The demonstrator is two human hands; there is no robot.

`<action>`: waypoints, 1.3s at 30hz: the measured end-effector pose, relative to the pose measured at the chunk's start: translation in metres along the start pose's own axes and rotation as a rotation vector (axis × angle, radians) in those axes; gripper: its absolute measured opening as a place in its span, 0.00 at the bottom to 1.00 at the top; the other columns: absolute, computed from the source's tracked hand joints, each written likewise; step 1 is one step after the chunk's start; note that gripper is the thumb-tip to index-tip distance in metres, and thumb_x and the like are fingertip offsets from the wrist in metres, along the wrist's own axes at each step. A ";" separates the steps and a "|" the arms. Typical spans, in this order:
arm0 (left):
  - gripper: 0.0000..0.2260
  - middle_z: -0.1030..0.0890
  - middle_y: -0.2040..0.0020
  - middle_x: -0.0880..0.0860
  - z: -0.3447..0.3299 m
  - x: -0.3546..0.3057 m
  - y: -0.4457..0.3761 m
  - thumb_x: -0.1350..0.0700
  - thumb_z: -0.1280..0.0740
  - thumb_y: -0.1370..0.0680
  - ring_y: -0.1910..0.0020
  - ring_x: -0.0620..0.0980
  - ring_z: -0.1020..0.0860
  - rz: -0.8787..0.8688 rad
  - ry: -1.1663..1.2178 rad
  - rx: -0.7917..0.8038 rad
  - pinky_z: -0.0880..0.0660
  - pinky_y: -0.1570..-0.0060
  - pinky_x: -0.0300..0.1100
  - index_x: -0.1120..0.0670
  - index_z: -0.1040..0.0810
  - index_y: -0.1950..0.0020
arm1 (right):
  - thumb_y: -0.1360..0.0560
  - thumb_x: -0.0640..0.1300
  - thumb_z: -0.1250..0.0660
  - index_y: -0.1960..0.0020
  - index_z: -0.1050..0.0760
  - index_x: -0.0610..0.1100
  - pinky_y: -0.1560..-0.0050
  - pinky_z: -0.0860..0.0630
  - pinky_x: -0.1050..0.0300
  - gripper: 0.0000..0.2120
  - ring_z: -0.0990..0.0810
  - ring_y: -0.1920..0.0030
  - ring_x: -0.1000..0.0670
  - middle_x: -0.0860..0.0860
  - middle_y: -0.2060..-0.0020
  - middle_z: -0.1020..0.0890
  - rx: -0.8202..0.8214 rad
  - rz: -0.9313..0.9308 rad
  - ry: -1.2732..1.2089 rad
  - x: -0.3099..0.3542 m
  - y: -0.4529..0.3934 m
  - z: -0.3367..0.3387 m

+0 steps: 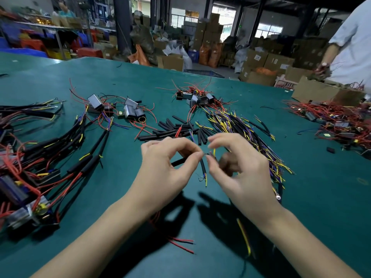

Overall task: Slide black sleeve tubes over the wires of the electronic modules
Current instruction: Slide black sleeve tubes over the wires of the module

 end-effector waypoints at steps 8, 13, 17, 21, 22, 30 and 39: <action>0.04 0.19 0.63 0.45 0.005 0.009 0.000 0.55 0.32 0.27 0.59 0.42 0.21 -0.023 0.014 -0.156 0.27 0.49 0.55 0.54 0.19 0.59 | 0.35 0.55 0.30 0.51 0.21 0.42 0.67 0.30 0.63 0.20 0.24 0.68 0.52 0.48 0.58 0.17 0.213 -0.832 -0.656 -0.024 0.008 -0.013; 0.03 0.20 0.62 0.48 0.005 0.007 -0.001 0.59 0.31 0.27 0.59 0.45 0.22 -0.071 0.009 -0.157 0.27 0.53 0.41 0.57 0.19 0.59 | 0.28 0.44 0.32 0.56 0.20 0.45 0.62 0.30 0.65 0.04 0.23 0.62 0.54 0.50 0.63 0.16 0.182 -0.804 -0.719 -0.020 0.007 -0.012; 0.02 0.21 0.60 0.47 0.001 0.007 0.000 0.58 0.30 0.28 0.56 0.48 0.22 -0.083 0.006 -0.087 0.28 0.50 0.53 0.55 0.19 0.59 | 0.24 0.36 0.36 0.57 0.22 0.43 0.68 0.30 0.65 0.06 0.26 0.71 0.54 0.51 0.68 0.21 0.079 -0.759 -0.689 -0.021 0.004 -0.007; 0.01 0.22 0.60 0.46 -0.001 0.008 0.001 0.57 0.29 0.29 0.56 0.48 0.23 -0.097 -0.022 -0.066 0.29 0.52 0.59 0.53 0.19 0.61 | 0.23 0.36 0.36 0.57 0.22 0.41 0.74 0.36 0.69 0.05 0.33 0.74 0.56 0.52 0.69 0.23 0.009 -0.666 -0.595 -0.019 0.003 -0.005; 0.01 0.22 0.60 0.46 -0.002 0.008 0.001 0.56 0.28 0.29 0.56 0.48 0.23 -0.099 -0.025 -0.066 0.29 0.52 0.59 0.52 0.18 0.61 | 0.23 0.37 0.36 0.57 0.22 0.41 0.73 0.36 0.69 0.05 0.33 0.74 0.56 0.52 0.69 0.23 -0.002 -0.662 -0.592 -0.020 0.004 -0.005; 0.02 0.22 0.60 0.43 -0.003 0.010 0.003 0.50 0.28 0.29 0.56 0.44 0.24 -0.097 -0.160 -0.088 0.34 0.47 0.52 0.47 0.17 0.60 | 0.23 0.39 0.36 0.59 0.21 0.42 0.75 0.37 0.69 0.08 0.33 0.74 0.55 0.51 0.70 0.26 0.009 -0.717 -0.711 -0.025 0.006 -0.012; 0.11 0.21 0.42 0.48 0.018 0.036 -0.010 0.57 0.37 0.20 0.43 0.41 0.24 0.354 0.158 -0.168 0.29 0.38 0.38 0.53 0.23 0.39 | 0.25 0.42 0.34 0.58 0.22 0.43 0.73 0.35 0.69 0.06 0.32 0.74 0.55 0.52 0.68 0.24 0.073 -0.695 -0.716 -0.021 0.004 -0.011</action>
Point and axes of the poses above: each hand's wrist, its own y-axis away from the middle knuckle, its own z-axis out of the back of the hand, x = y × z, the point moved 5 cm from there along -y, towards the middle knuckle
